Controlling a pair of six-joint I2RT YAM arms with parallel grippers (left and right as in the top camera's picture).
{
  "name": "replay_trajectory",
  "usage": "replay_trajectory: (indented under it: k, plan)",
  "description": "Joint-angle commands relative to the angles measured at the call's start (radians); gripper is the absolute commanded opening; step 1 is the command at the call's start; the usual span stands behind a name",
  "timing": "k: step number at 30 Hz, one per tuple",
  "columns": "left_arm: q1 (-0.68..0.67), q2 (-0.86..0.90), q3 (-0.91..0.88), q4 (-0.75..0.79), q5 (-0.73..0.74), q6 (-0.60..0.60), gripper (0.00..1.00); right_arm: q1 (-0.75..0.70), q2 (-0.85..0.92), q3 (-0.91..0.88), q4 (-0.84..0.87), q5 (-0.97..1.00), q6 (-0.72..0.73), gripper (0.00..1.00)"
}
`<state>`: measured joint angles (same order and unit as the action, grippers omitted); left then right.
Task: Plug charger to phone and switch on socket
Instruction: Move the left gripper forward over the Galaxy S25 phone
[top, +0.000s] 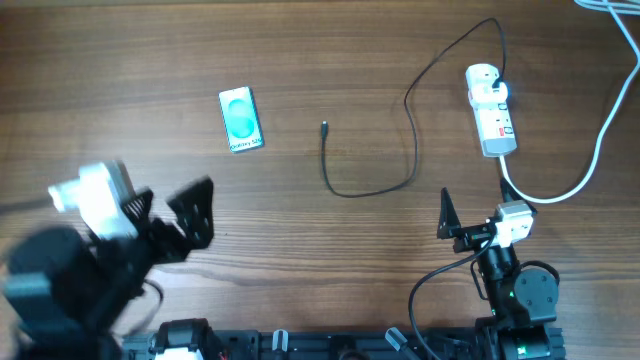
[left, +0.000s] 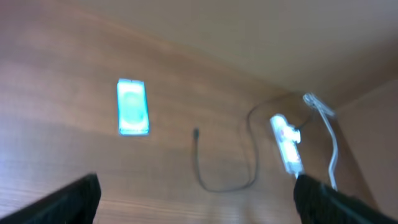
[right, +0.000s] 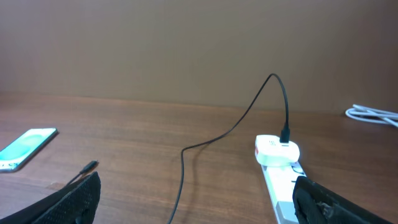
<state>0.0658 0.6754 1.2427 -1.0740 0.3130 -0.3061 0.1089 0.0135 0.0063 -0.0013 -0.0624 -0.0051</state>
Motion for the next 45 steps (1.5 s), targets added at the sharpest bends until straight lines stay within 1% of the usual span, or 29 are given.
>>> replay_trajectory:
  k: [1,2,4,6,7,8,10,11,13,15,16,17,18,19,20,21,22,27,28,30,31,34,35,40,45]
  plan:
    - [-0.003,0.352,0.516,-0.343,0.038,0.143,1.00,0.006,-0.011,-0.001,0.003,0.006,-0.002,1.00]
    - [-0.003,0.431,0.639,-0.412,0.039,0.142,1.00,0.006,-0.011,-0.001,0.002,0.006,-0.002,1.00]
    - [-0.003,0.569,0.836,-0.484,0.038,0.142,1.00,0.006,-0.011,-0.001,0.002,0.006,-0.002,1.00]
    - [-0.003,0.637,0.904,-0.510,0.039,0.142,1.00,0.006,-0.011,-0.001,0.002,0.006,-0.002,1.00]
    - [-0.003,0.656,0.904,-0.513,0.047,0.142,1.00,0.006,-0.011,-0.001,0.002,0.006,-0.002,1.00]
    - [-0.003,0.670,0.904,-0.517,0.060,0.142,0.87,0.006,-0.011,-0.001,0.002,0.006,-0.002,1.00]
    - [-0.003,0.693,0.904,-0.524,0.080,0.142,0.21,0.006,-0.011,-0.001,0.002,0.006,-0.002,1.00]
    - [-0.003,0.708,0.904,-0.533,0.080,0.142,0.04,0.006,-0.011,-0.001,0.003,0.006,-0.002,1.00]
    - [-0.003,0.724,0.904,-0.540,0.080,0.142,0.04,0.006,-0.011,-0.001,0.002,0.006,-0.002,1.00]
    - [-0.003,0.737,0.904,-0.542,0.080,0.142,0.04,0.006,-0.011,-0.001,0.003,0.006,-0.002,1.00]
    - [-0.003,0.739,0.904,-0.542,0.080,0.142,0.18,0.006,-0.011,-0.001,0.002,0.006,-0.002,1.00]
    - [-0.003,0.739,0.904,-0.542,0.080,0.142,0.61,0.006,-0.011,-0.001,0.002,0.006,-0.002,1.00]
    - [-0.003,0.739,0.904,-0.525,0.080,0.142,0.78,0.006,-0.011,-0.001,0.002,0.006,-0.002,1.00]
    - [-0.003,0.739,0.904,-0.512,0.079,0.142,0.43,0.006,-0.011,-0.001,0.003,0.006,-0.002,1.00]
    - [-0.003,0.745,0.904,-0.504,0.079,0.142,0.39,0.006,-0.011,-0.001,0.002,0.006,-0.002,1.00]
    - [-0.003,0.754,0.904,-0.505,0.079,0.142,0.26,0.006,-0.011,-0.001,0.002,0.006,-0.002,1.00]
    - [-0.003,0.763,0.904,-0.506,0.079,0.142,0.04,0.006,-0.011,-0.001,0.003,0.006,-0.003,1.00]
    - [-0.003,0.834,0.903,-0.533,0.080,0.134,0.04,0.006,-0.011,-0.001,0.002,0.006,-0.002,1.00]
    - [-0.003,0.848,0.903,-0.539,0.080,0.134,0.05,0.006,-0.011,-0.001,0.003,0.006,-0.002,1.00]
    - [-0.003,0.881,0.903,-0.556,0.080,0.134,0.11,0.006,-0.011,-0.001,0.003,0.006,-0.002,1.00]
    - [-0.003,0.899,0.903,-0.564,0.080,0.134,0.20,0.006,-0.011,-0.001,0.002,0.006,-0.002,1.00]
    - [-0.003,0.946,0.903,-0.589,0.079,0.135,0.94,0.006,-0.011,-0.001,0.003,0.006,-0.002,1.00]
    - [-0.003,0.960,0.903,-0.595,0.079,0.135,1.00,0.006,-0.011,-0.001,0.003,0.006,-0.002,1.00]
    - [-0.003,1.001,0.903,-0.598,0.080,0.135,1.00,0.006,-0.011,-0.001,0.003,0.006,-0.002,1.00]
    - [-0.003,1.010,0.902,-0.579,0.132,0.135,1.00,0.006,-0.011,-0.001,0.002,0.006,-0.002,1.00]
